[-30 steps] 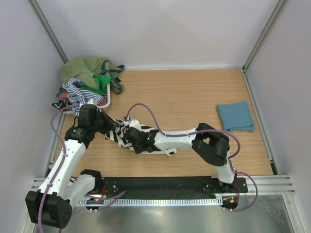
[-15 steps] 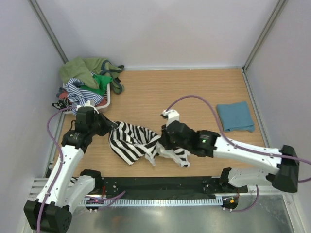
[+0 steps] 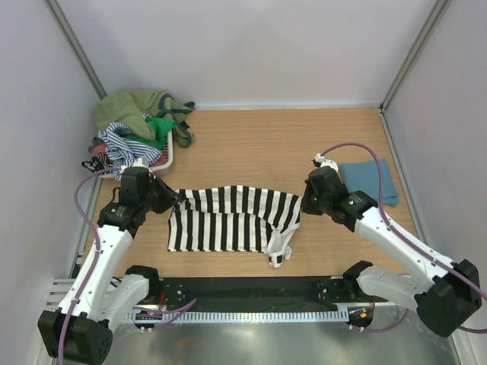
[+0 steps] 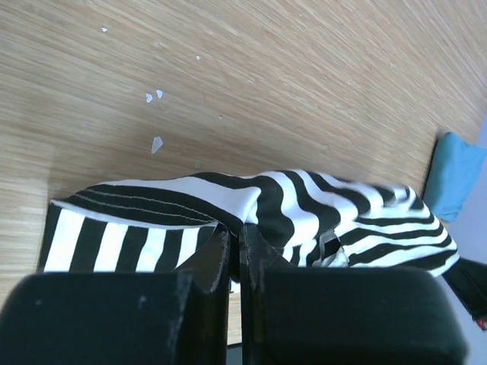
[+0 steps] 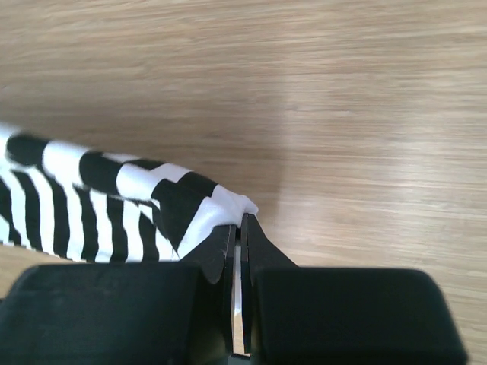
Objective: Fold and stack the tank tops
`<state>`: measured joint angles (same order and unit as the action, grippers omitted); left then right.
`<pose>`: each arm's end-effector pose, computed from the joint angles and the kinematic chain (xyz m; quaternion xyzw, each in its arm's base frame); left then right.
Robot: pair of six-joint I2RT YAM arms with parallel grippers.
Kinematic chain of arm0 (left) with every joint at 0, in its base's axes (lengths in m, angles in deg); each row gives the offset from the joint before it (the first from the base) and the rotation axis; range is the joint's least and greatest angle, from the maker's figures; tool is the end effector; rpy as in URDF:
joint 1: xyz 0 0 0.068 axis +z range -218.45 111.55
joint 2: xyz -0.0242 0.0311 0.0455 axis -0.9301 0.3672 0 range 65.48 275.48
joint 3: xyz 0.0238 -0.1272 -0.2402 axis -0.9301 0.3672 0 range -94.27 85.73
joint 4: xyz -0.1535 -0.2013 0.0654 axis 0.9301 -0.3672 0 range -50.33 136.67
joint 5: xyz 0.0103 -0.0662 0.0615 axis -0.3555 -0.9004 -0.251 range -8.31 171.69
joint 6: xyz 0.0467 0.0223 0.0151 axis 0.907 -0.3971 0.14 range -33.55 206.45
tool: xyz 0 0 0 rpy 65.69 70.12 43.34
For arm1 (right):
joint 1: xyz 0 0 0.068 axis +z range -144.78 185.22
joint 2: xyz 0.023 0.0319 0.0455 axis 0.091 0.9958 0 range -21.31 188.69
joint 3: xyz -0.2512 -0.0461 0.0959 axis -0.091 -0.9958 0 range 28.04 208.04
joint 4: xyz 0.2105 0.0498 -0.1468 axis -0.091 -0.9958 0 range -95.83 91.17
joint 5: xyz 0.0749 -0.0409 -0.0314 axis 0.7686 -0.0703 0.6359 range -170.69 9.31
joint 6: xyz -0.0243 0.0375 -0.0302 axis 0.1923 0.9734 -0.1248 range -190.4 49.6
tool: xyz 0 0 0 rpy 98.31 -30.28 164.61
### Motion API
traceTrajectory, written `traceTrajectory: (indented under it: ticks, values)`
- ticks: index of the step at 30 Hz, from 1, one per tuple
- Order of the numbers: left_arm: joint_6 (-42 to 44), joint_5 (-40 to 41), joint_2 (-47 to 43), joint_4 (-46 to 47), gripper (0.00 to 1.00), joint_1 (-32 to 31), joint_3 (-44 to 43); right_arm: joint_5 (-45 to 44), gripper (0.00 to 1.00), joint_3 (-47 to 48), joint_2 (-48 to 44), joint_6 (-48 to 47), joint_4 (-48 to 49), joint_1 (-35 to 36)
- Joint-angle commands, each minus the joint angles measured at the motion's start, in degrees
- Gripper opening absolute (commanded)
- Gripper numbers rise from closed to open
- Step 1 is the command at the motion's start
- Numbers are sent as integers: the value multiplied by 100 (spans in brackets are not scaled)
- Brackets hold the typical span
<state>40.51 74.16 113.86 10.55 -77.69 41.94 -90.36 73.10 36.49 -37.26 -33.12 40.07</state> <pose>0.1736 -0.0329 0.2798 -0.2596 0.8695 -0.2455 0.3411 0.1724 0.1127 0.2615 0.0171 0.9275 0.1391 0.3465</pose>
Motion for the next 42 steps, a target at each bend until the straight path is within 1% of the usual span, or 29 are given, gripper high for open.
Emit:
traceTrajectory:
  ticks: [1,3,4,8,11,12,14,15,17,18,19,20,21,22,24,26,31,33,37,39,42]
  values:
    - [-38,68,276,499,0,36,133,131,1,-119,432,-124,350,-765]
    - [-126,111,530,832,0,44,248,369,1,-216,644,-124,597,-1136]
    - [-196,146,619,948,0,36,326,448,1,-225,914,-133,868,-1417]
    - [-328,305,1128,1431,0,36,284,843,2,11,1637,-212,1230,-1841]
    - [-285,366,1638,1660,1,45,20,809,10,450,2094,-282,1293,-1894]
    - [-267,366,1779,1722,1,45,-59,800,15,704,2191,-291,1293,-1903]
    - [-215,323,2199,1810,2,53,-287,765,17,977,2480,-335,1223,-1912]
    - [-197,314,2359,1880,2,53,-366,730,27,1205,2560,-335,1196,-1912]
    - [-188,314,2701,1907,5,71,-577,704,43,1365,2674,-326,1161,-1903]
    - [-171,322,2790,1915,8,80,-700,703,59,1435,2658,-326,1143,-1903]
    - [-136,296,2869,1916,28,88,-762,703,62,1418,2631,-344,1152,-1912]
    - [-127,366,2974,1916,49,88,-806,712,63,1392,2570,-387,1161,-1912]
    - [-126,401,3002,1889,63,106,-841,721,63,1279,2439,-405,1169,-1903]
    - [-118,428,3019,1881,71,97,-868,791,62,1216,2351,-432,1178,-1903]
    - [-65,480,3002,1872,73,106,-886,1088,56,971,2105,-502,1204,-1912]
    - [-39,498,2932,1845,73,97,-859,1500,54,804,1990,-528,1222,-1894]
    - [-56,139,2441,1872,71,54,-518,1846,54,294,1639,-529,1152,-1894]
    - [-56,68,2291,1863,71,27,-272,2047,57,-12,1498,-441,1265,-1886]
    - [-47,58,1922,1863,70,27,107,2399,56,-392,1278,-256,1459,-1877]
    - [-12,85,1886,1898,69,36,273,2522,53,-524,1304,-239,1564,-1833]
    - [40,146,1973,1968,68,27,397,2523,54,-638,1365,-230,1670,-1806]
